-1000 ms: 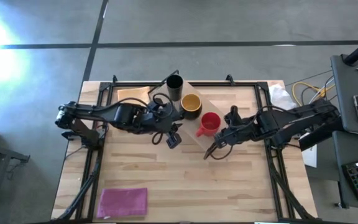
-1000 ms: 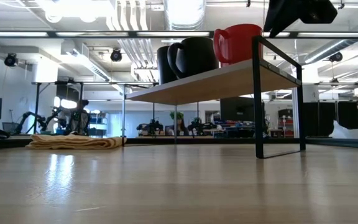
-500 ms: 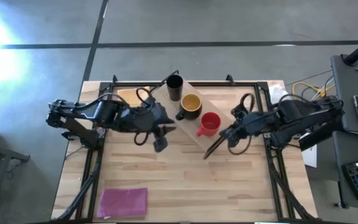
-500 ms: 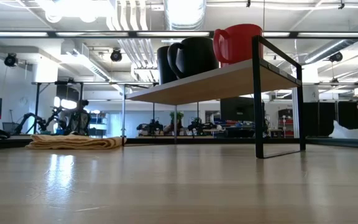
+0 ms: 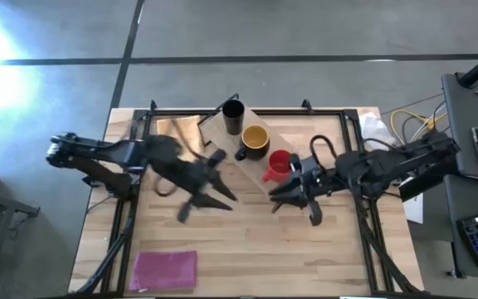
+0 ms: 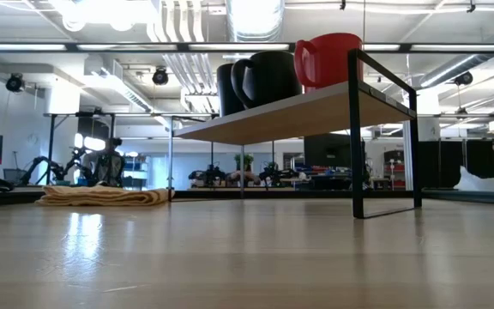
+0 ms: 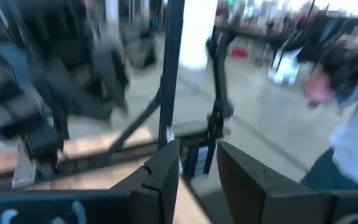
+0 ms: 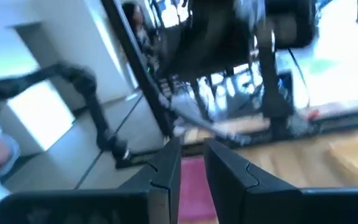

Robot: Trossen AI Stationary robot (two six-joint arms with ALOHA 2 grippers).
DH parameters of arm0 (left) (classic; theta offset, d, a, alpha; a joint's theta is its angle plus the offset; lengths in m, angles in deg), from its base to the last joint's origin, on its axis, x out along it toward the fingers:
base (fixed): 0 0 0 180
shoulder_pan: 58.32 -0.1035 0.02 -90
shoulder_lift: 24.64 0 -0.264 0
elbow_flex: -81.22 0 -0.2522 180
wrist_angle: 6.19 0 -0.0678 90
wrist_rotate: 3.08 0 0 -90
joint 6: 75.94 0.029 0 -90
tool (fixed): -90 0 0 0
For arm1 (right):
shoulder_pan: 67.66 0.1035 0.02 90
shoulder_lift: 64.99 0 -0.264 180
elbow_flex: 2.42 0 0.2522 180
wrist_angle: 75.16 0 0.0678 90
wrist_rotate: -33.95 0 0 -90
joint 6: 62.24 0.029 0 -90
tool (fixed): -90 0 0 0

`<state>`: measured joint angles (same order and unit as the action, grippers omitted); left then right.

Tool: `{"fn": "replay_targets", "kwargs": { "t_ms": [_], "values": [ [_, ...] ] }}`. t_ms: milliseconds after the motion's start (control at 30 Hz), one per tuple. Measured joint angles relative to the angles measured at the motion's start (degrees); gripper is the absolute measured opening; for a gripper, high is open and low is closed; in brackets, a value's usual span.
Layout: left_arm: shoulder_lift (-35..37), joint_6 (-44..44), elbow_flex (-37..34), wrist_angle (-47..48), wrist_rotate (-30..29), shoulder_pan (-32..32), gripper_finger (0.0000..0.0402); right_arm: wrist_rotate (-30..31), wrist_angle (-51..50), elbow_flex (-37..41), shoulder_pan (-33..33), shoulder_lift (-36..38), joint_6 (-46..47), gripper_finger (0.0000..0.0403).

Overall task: Stack small to large cups/mugs on shelf
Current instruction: Return to Home Position

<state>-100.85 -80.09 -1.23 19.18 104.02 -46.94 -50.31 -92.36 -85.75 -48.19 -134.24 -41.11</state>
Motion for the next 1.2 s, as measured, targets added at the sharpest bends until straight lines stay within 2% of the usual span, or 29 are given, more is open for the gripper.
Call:
{"fn": "replay_targets", "kwargs": {
  "t_ms": [100,300,433,567,767,1000,1200],
  "values": [
    [8.52,-1.58,-7.33,-6.88,-0.84,-1.08,0.0095,-0.58,1.66,5.3,-2.45,3.71,1.16,0.0063],
    [28.06,-2.9,-21.76,-7.5,-14.08,-2.65,0.0095,-3.12,4.22,12.76,-7.75,17.82,-0.98,0.0063],
    [38.23,-2.78,-32.32,-11.03,-16.3,-2.65,0.0095,-3.05,4.02,18.7,-10.55,26.17,-2.55,0.0063],
    [44.24,-4.34,-42.91,-17.21,-17.91,-2.65,0.0095,-3.14,6.27,25.61,-11.45,32.53,-2.85,0.0063],
    [52.89,-4.5,-56.38,-27.96,-20.49,-2.66,0.0095,-6.16,15.97,37.66,-11.47,39.84,-2.42,0.0063],
    [62.26,-4.5,-64.77,-28.07,-21.49,-2.69,0.0095,-5.66,19.03,47.19,-11.44,48.32,-1.87,0.0063],
    [69.98,-7.12,-69.34,-22.43,-21.91,-2.7,0.0095,-3.39,18.68,54.34,-11.66,57.08,-1.94,0.0063]
  ]
}}
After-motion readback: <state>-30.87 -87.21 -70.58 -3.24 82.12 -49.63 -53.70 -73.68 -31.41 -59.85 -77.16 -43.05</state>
